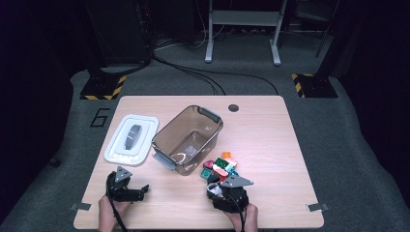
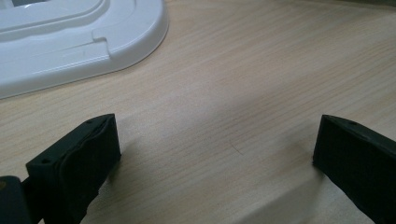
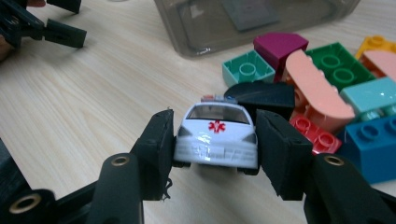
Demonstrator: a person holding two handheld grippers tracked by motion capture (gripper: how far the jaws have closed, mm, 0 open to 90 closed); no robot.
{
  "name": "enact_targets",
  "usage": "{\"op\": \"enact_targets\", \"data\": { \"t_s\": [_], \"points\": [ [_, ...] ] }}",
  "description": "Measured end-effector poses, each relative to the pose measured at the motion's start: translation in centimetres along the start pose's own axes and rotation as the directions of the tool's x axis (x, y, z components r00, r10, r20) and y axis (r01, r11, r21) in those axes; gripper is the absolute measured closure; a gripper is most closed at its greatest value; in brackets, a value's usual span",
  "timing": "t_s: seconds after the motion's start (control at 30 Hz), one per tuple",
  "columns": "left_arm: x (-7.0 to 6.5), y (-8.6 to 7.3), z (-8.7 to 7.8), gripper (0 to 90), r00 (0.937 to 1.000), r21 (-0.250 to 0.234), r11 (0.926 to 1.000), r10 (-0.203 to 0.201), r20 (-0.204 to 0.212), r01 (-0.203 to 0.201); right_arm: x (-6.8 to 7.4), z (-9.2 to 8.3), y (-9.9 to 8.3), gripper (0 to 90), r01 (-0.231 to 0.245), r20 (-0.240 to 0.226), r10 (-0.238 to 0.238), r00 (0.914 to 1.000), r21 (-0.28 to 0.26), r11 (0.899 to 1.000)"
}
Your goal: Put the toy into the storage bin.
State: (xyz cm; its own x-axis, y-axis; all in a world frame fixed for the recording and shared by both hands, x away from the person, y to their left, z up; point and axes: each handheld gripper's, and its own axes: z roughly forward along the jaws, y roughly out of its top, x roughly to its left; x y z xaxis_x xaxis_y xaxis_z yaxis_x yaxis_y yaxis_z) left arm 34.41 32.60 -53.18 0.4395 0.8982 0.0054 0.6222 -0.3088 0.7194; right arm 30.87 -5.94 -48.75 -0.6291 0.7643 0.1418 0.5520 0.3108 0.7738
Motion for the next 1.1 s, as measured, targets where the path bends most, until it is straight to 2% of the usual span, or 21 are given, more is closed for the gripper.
{"op": "enact_targets", "data": {
  "t_s": [0.27, 0.57, 0.7, 1.1],
  "points": [
    [0.0, 0.0, 0.0, 0.4, 1.0, -0.001, 1.0, -0.003, 0.0, 0.003, 0.2, 0.5, 1.2, 47.8, 0.028, -0.005, -0.028, 0.9996, 0.039, 0.999],
    [-0.1, 0.0, 0.0, 0.4, 0.9999, -0.002, 0.9999, -0.01, 0.001, 0.01, -0.2, -0.5, 2.6, 47.7, 0.024, -0.003, -0.024, 0.9997, -0.012, 1.0],
    [0.0, 0.0, 0.0, 0.4, 1.0, 0.0, 1.0, 0.0, 0.0, 0.0, -0.5, -1.0, 3.4, 47.7, 0.024, 0.0, -0.024, 0.9997, -0.022, 0.999],
    [0.0, 0.0, 0.0, 0.5, 1.0, -0.001, 1.0, -0.003, -0.001, 0.003, -2.0, -2.1, 6.4, 47.7, 0.041, 0.026, -0.04, 0.9989, -0.064, 0.997]
  ]
}}
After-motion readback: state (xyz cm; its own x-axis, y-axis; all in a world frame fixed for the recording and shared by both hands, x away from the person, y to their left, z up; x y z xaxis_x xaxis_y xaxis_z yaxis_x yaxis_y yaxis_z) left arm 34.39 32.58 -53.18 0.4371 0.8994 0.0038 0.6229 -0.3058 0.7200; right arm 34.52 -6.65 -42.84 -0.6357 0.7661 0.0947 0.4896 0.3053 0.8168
